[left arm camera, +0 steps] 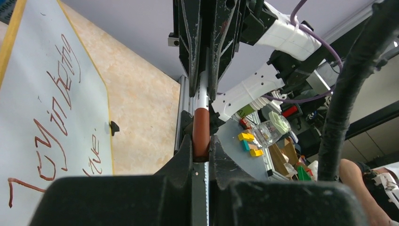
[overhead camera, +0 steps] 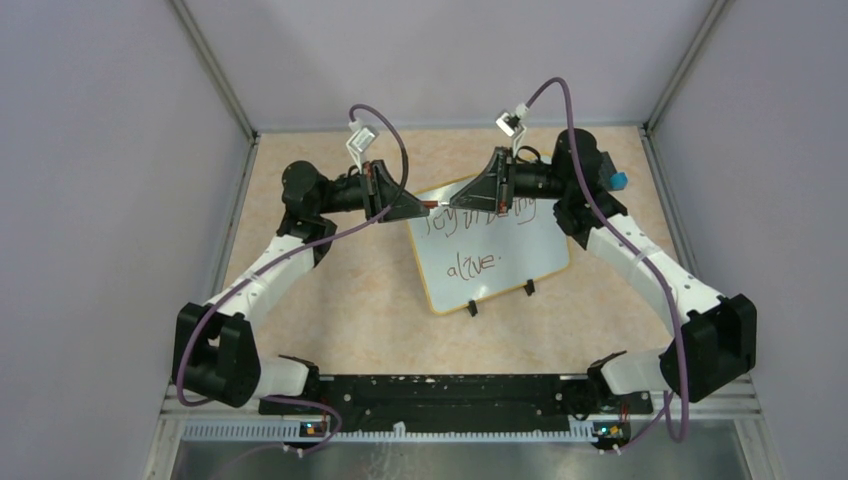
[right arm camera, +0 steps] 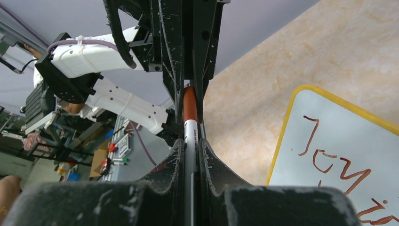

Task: Write a sentence on the whiteboard
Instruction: Close the whiteboard marker at the center of the board, then place the whiteboard marker at the center of the board.

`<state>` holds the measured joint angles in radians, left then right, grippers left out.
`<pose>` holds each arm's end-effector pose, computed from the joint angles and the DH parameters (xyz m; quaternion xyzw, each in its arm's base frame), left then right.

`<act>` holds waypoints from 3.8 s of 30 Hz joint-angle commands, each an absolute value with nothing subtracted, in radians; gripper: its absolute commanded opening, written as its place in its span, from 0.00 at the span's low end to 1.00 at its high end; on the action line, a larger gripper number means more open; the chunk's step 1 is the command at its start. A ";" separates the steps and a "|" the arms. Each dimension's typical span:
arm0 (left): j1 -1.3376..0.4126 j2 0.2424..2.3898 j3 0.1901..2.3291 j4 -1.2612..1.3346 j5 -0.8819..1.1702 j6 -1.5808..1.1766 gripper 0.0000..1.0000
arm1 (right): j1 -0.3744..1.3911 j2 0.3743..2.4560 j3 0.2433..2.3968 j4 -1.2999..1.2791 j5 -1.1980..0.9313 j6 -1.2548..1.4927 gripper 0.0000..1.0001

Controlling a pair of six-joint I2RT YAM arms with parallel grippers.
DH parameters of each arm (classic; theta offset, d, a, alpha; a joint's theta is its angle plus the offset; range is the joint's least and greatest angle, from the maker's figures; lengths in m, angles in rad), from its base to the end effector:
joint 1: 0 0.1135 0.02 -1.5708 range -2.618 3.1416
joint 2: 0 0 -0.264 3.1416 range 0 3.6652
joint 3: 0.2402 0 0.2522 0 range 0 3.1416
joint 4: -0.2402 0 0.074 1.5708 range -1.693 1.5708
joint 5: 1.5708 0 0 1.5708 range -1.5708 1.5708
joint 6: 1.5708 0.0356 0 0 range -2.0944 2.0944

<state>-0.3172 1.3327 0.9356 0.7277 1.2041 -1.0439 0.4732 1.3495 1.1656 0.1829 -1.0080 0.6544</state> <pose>0.2641 -0.1217 0.3588 0.2606 0.6115 -0.6778 0.3142 0.2594 0.1666 0.3852 -0.2839 0.6478 0.6195 0.3405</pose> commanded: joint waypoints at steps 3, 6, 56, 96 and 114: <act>-0.468 1.374 0.993 0.720 1.157 -1.003 0.00 | 0.651 1.397 1.233 0.204 -1.013 0.611 0.00; -0.481 1.379 1.002 0.708 1.164 -0.988 0.00 | 0.655 1.400 1.237 0.201 -1.021 0.610 0.00; -0.666 1.431 1.715 -1.068 0.549 0.610 0.57 | 0.580 1.322 1.256 -0.261 -0.977 0.284 0.00; 0.127 1.352 1.039 -0.645 0.552 0.306 0.06 | -0.067 1.137 1.168 -0.418 -0.999 0.101 0.79; 0.066 1.667 0.965 -0.547 0.411 0.278 0.20 | -0.088 1.088 1.114 -0.453 -0.946 0.016 0.80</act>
